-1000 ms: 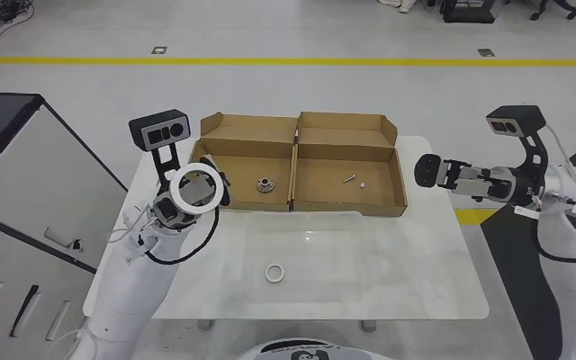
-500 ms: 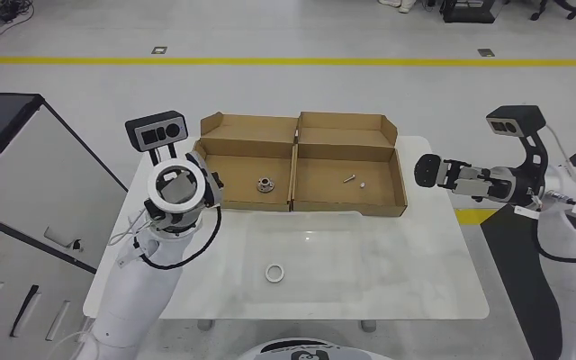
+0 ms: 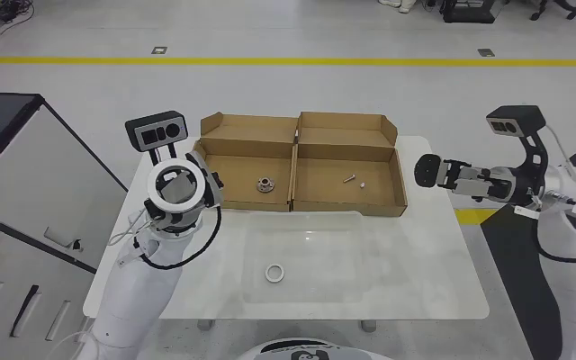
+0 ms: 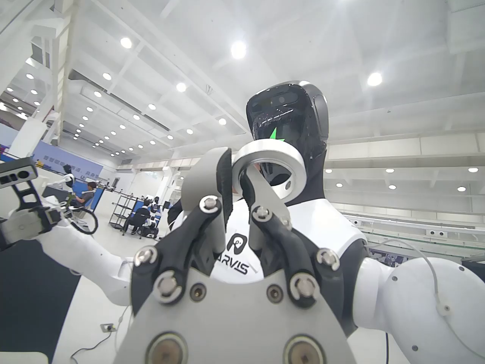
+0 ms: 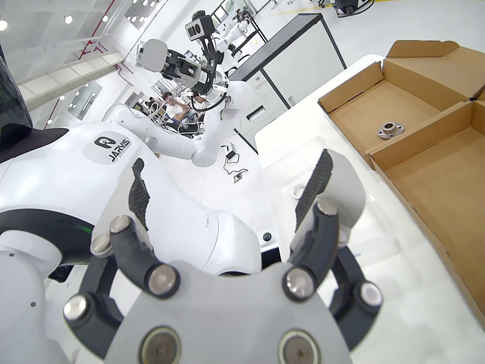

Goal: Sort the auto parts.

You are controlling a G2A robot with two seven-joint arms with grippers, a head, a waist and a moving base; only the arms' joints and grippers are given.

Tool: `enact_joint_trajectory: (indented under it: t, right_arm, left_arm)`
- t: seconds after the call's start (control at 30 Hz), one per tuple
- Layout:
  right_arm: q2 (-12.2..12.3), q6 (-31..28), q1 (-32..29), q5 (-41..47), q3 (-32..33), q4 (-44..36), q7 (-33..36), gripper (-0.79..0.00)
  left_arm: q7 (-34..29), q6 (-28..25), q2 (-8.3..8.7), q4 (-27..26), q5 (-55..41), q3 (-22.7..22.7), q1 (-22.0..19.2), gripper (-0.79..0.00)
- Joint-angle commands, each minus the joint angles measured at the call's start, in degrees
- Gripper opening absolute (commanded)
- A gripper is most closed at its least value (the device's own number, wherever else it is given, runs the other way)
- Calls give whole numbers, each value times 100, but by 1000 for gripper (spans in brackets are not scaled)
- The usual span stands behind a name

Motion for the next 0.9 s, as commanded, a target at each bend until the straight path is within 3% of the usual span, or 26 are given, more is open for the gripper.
enact_joint_trajectory:
  t: [0.0, 0.13, 0.3, 0.53, 0.7, 0.87]
  right_arm:
    - [0, 0, 0, 0, 0, 0, 0, 0]
    - [0, 0, 0, 0, 0, 0, 0, 0]
    - [0, 0, 0, 0, 0, 0, 0, 0]
    - [0, 0, 0, 0, 0, 0, 0, 0]
    - [0, 0, 0, 0, 0, 0, 0, 0]
    - [0, 0, 0, 0, 0, 0, 0, 0]
  left_arm:
    - [0, 0, 0, 0, 0, 0, 0, -785]
    - [38, 19, 0, 4, 14, -7, 7, -785]
    - [985, 296, -32, -26, 1057, -83, -90, -785]
    - [2392, 1548, -90, 111, 3510, 228, -377, -785]
    - [2788, 2498, -97, 160, 4918, 432, -536, -785]
    - [3042, 3191, -119, 324, 5662, 647, -680, -785]
